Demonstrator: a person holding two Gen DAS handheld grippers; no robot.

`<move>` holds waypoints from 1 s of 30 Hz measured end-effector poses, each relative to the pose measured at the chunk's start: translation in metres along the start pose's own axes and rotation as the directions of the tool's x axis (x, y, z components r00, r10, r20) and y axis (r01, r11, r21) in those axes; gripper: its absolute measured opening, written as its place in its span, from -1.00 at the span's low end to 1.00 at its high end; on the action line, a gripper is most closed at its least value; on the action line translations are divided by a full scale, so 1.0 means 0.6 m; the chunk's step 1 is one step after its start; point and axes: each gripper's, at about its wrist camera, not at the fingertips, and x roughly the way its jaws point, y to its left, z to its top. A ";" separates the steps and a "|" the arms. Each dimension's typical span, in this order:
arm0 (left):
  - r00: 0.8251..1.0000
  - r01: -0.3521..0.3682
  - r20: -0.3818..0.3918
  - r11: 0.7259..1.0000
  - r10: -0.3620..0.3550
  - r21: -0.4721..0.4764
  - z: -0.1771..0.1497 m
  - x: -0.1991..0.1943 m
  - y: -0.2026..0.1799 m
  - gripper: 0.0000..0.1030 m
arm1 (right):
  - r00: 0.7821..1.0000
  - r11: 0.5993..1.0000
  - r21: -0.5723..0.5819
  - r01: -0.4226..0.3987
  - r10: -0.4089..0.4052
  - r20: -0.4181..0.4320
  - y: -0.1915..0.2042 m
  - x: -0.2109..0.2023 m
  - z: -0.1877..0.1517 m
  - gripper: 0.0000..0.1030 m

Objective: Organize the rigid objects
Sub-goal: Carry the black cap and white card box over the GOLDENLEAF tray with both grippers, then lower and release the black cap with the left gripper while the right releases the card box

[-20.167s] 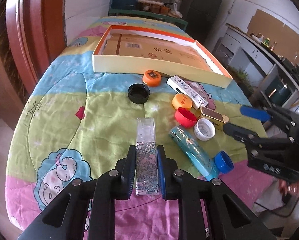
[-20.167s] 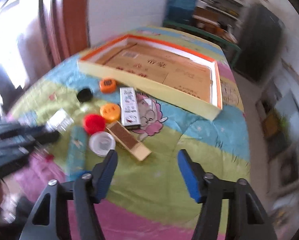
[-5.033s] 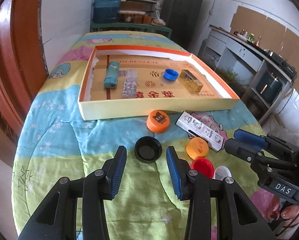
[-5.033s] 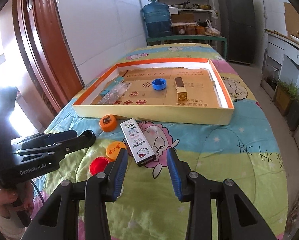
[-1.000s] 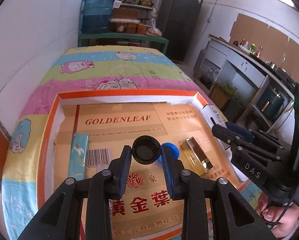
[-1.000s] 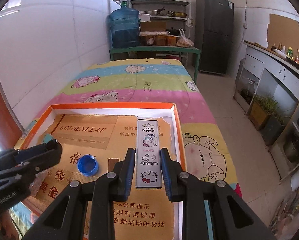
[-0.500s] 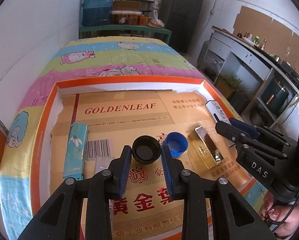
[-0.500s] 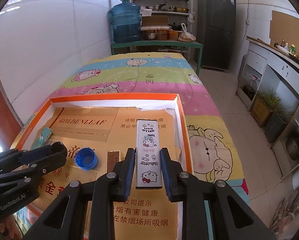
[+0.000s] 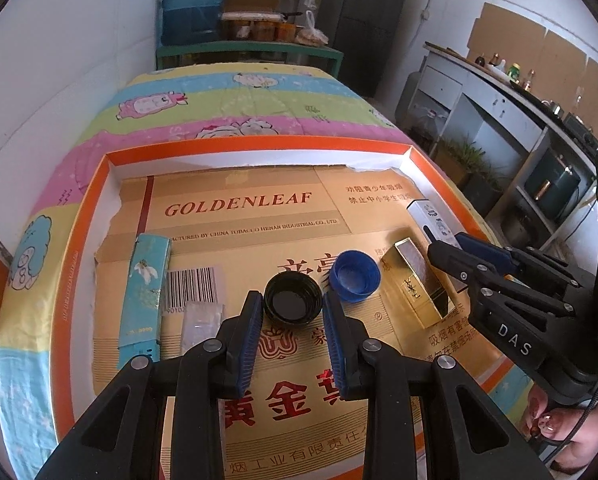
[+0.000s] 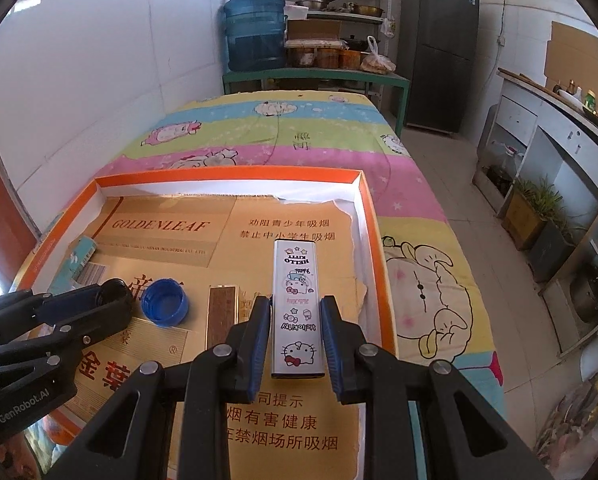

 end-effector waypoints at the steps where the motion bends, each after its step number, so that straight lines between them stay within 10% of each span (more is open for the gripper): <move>1: 1.000 -0.002 0.000 1.000 0.002 0.002 0.000 0.000 -0.001 -0.39 | 1.000 1.000 -0.001 -0.001 0.001 -0.001 0.000 0.000 0.000 -0.49; 30: 0.999 0.033 0.009 0.999 -0.033 0.027 -0.004 0.000 -0.010 -0.11 | 0.999 1.000 0.011 -0.008 0.009 -0.044 -0.001 0.016 -0.007 -0.48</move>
